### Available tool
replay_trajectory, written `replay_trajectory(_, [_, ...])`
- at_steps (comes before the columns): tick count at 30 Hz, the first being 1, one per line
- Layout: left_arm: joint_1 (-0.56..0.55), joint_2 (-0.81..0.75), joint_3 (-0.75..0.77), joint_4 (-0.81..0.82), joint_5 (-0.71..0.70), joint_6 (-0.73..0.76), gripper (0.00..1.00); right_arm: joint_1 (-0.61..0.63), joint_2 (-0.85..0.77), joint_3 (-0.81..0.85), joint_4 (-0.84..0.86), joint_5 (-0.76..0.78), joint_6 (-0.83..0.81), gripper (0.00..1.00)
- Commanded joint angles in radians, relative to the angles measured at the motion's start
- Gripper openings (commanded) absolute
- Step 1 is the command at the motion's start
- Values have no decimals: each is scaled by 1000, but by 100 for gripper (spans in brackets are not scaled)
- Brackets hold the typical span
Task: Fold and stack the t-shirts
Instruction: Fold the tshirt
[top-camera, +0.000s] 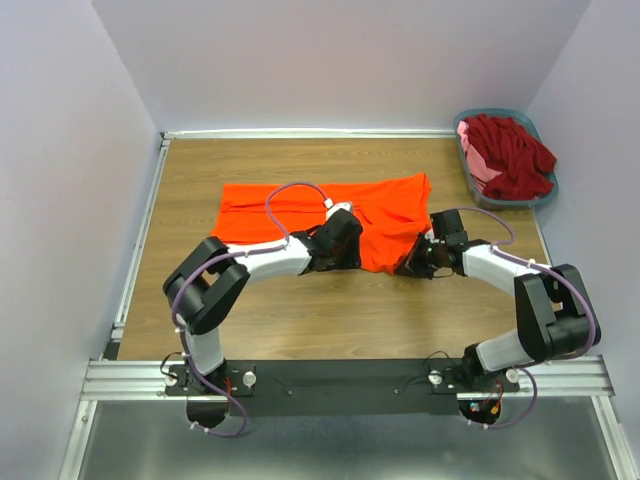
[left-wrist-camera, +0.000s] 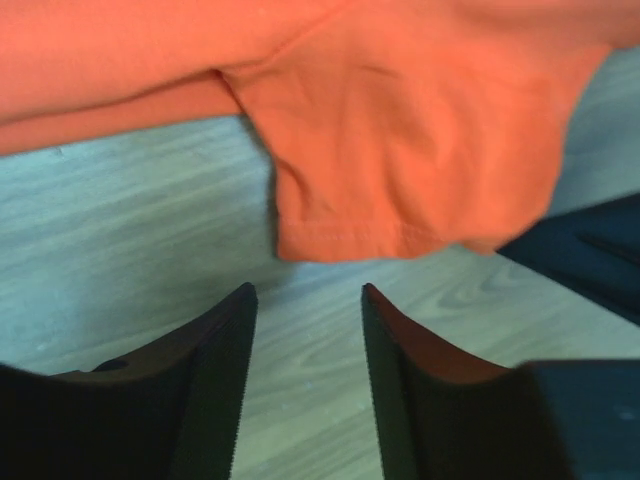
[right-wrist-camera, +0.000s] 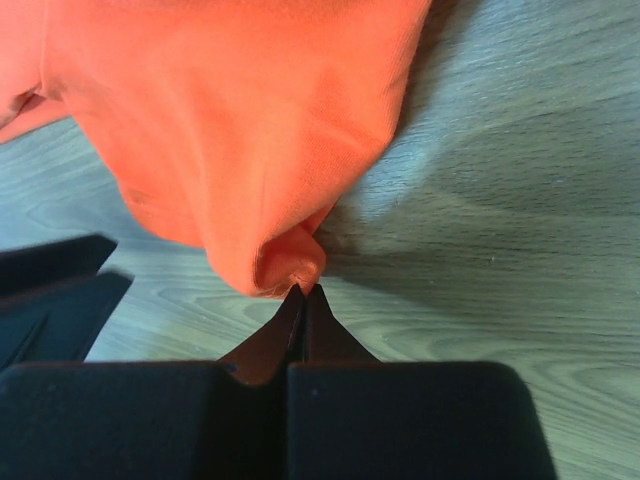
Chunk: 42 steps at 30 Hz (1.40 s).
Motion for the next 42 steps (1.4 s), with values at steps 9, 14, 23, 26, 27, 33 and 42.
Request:
replay_trajectory(9, [-20, 153, 137, -100, -134, -55, 43, 5, 23, 6, 13, -36, -32, 1])
replay_trajectory(14, [-41, 168, 146, -106, -137, -62, 39, 5, 20, 10, 13, -38, -35, 1])
replay_trajectory(23, [-40, 191, 214, -154, -169, -63, 0, 5, 11, 77, -13, -1, -45, 1])
replay_trajectory(26, [-11, 187, 279, -189, -184, -40, 0, 5, 22, 133, -38, 26, -61, 1])
replay_trajectory(27, [0, 181, 296, -194, -184, -31, 0, 5, 28, 180, -42, 51, -64, 1])
replay_trajectory(33, [100, 190, 437, -212, -148, 41, 0, 5, 134, 369, -84, 124, -111, 1])
replay_trajectory(42, [192, 329, 645, -246, -88, 139, 0, -4, 328, 602, -114, 217, -179, 1])
